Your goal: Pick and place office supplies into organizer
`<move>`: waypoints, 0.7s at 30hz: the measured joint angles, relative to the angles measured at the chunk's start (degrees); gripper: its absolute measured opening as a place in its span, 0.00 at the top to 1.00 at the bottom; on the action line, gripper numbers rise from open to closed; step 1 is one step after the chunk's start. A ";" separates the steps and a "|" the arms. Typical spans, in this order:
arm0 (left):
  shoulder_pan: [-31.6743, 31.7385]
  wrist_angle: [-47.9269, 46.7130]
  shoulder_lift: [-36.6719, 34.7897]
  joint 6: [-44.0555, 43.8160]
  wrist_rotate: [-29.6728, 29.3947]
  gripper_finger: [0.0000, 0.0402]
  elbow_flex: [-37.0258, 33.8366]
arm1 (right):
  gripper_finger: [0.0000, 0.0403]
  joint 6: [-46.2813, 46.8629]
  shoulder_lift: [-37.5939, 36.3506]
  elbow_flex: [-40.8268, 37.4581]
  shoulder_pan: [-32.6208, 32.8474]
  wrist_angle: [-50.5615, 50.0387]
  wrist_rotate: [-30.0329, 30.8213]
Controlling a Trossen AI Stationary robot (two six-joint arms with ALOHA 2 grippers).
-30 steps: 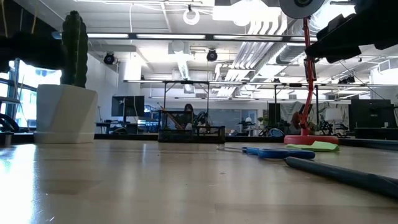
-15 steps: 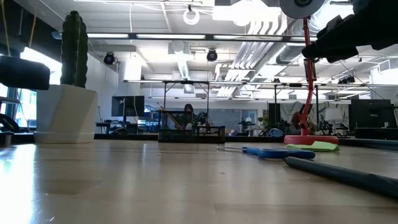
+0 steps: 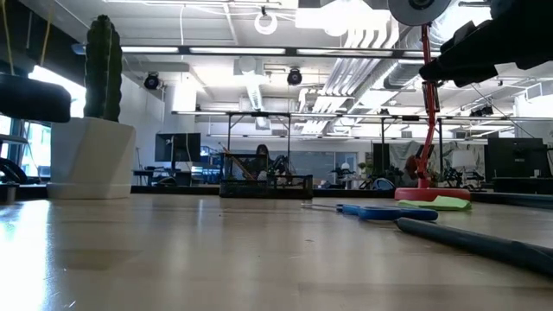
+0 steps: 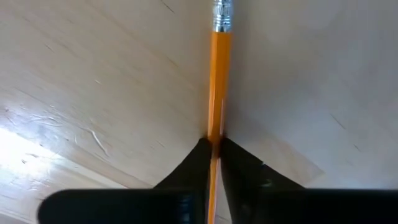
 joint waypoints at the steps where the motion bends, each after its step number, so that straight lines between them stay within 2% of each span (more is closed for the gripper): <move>1: 0.00 0.10 0.02 -0.02 0.00 0.91 0.00 | 0.69 0.00 0.00 0.00 0.00 -0.01 0.00; 5: 0.00 0.12 0.04 -0.03 -0.33 0.85 0.00 | 0.69 0.00 0.00 0.00 0.00 0.00 0.00; 9: 0.00 0.14 0.04 -0.04 -0.39 0.84 0.00 | 0.69 0.00 0.00 0.00 0.00 -0.01 0.00; 21: 0.00 0.75 0.02 -0.08 -0.62 0.98 0.00 | 0.69 0.00 0.00 0.00 0.00 -0.01 0.00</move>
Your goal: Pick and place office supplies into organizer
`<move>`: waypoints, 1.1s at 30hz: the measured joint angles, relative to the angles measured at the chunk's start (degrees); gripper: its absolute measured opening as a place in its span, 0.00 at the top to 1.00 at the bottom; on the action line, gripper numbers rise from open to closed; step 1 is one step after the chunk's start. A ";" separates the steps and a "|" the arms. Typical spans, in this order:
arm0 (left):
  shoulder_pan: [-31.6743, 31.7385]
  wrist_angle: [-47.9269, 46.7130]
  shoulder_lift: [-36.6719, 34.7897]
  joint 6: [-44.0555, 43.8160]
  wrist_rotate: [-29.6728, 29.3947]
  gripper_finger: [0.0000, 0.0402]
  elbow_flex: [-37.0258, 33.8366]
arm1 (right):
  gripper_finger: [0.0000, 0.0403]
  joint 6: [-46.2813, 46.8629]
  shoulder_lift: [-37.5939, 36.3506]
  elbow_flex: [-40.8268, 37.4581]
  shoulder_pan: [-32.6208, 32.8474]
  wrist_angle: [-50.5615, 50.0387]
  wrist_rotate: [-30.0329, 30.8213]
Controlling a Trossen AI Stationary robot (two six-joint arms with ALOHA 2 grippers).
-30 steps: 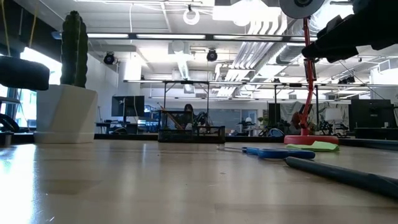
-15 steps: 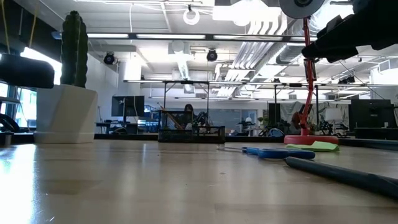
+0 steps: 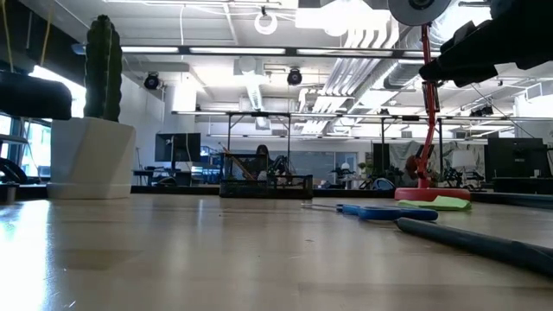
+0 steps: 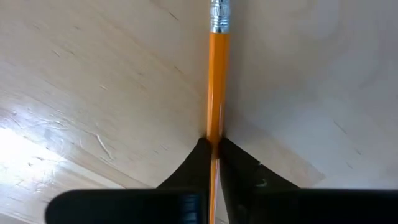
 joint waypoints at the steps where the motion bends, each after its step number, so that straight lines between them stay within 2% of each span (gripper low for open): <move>1: 0.00 0.00 0.00 0.00 0.01 0.98 0.00 | 0.69 0.00 0.00 0.00 0.00 0.02 0.00; 9: 0.10 -3.25 0.22 1.11 -2.67 0.90 1.61 | 0.69 0.00 0.00 0.00 0.00 0.00 0.00; 16: 2.98 -4.89 0.22 1.11 -3.00 0.99 5.71 | 0.69 0.01 -0.02 0.00 -0.02 0.00 -0.02; 18: 3.99 -5.81 0.18 1.18 -1.45 0.99 6.35 | 0.69 0.17 -0.02 0.00 -0.01 0.00 -0.30; 21: 5.06 -8.01 0.15 1.16 1.42 0.96 6.25 | 0.69 0.61 -0.02 0.00 -0.02 -0.18 -1.20; 33: 5.31 -2.08 0.13 2.59 1.32 0.76 1.87 | 0.69 1.66 -0.02 0.00 0.00 -1.31 -1.60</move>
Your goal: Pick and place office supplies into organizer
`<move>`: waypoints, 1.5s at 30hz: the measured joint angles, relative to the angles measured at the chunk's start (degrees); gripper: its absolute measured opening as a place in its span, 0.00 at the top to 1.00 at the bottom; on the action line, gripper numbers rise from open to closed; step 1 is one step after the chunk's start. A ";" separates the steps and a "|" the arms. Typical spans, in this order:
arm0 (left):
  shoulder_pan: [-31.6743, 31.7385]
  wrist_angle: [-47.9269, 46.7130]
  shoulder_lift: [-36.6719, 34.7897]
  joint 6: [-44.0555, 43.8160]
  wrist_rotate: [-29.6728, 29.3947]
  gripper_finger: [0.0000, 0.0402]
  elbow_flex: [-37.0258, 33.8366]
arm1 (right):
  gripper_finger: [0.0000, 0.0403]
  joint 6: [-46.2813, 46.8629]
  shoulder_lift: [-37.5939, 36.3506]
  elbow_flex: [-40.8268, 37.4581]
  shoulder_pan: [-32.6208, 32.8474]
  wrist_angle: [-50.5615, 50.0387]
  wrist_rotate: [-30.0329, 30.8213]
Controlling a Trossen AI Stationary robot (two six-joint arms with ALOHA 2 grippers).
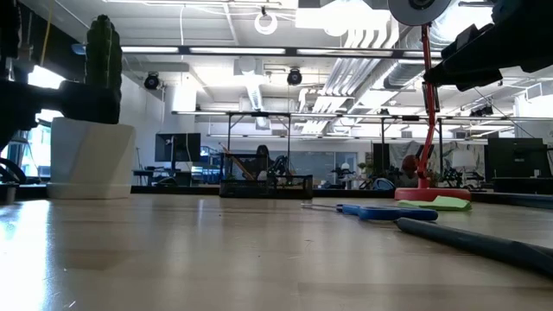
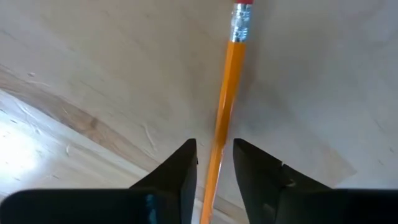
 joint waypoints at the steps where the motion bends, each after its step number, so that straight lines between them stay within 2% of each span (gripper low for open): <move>1: 0.00 0.11 0.00 -0.04 -0.18 0.75 -0.06 | 0.69 -0.02 0.00 0.00 0.00 0.00 -0.01; 6: 0.00 1.96 0.00 -0.01 -0.85 0.78 -0.08 | 0.69 0.09 0.00 0.00 0.00 0.00 0.31; 17: -0.09 2.60 -0.11 -0.06 2.17 0.99 -0.08 | 0.69 0.35 0.00 0.00 0.00 0.02 0.31; 21: -0.09 2.66 -0.13 -0.14 2.57 0.96 -0.08 | 0.69 0.31 0.00 0.00 0.00 0.02 0.31; 33: -0.09 2.80 -0.11 -1.18 2.45 0.73 -0.08 | 0.69 0.29 0.00 0.00 0.00 0.02 0.26; 40: -0.09 4.40 -0.11 -1.52 1.86 0.72 -0.20 | 0.69 0.33 0.00 0.00 0.00 0.02 0.07; 45: -0.09 6.56 -0.45 -1.70 2.40 0.77 -2.49 | 0.69 0.37 0.00 0.00 0.00 0.02 0.03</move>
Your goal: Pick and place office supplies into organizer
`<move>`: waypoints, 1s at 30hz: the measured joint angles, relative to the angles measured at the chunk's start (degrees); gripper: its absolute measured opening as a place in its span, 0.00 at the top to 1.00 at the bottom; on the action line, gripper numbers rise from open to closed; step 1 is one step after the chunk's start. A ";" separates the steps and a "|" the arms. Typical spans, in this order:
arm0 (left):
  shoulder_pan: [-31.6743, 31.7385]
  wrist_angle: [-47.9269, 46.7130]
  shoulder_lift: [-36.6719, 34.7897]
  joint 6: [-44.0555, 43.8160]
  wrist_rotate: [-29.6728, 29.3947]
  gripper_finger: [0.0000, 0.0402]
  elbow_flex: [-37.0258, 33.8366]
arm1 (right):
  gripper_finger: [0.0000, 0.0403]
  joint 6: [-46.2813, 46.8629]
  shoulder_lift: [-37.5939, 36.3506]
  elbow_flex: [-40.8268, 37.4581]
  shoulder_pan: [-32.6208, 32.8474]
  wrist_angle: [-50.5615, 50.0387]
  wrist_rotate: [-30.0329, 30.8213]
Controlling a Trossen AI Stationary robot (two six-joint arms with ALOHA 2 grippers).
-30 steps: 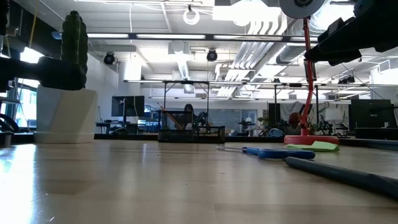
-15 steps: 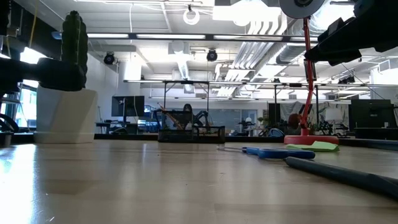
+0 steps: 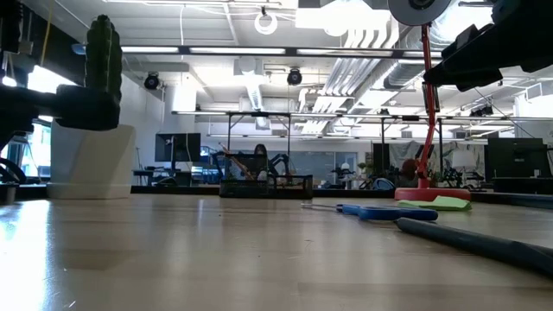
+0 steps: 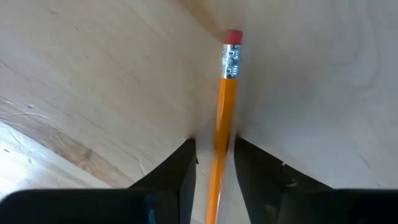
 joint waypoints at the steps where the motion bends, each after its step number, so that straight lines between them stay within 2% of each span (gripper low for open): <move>1: 0.00 0.32 -0.02 -0.04 0.07 0.79 -0.27 | 0.69 0.00 0.00 0.00 0.00 0.00 -0.03; 12: 0.02 0.44 0.16 -0.39 0.86 0.96 0.20 | 0.69 0.02 0.00 0.00 0.00 0.00 0.02; 23: -0.01 -0.13 0.44 -1.33 0.15 0.92 0.91 | 0.69 -0.02 0.00 0.00 0.00 0.00 0.05; 30: 0.00 0.13 0.58 -1.49 -0.02 0.99 1.89 | 0.69 -0.04 0.00 0.00 0.00 0.00 0.00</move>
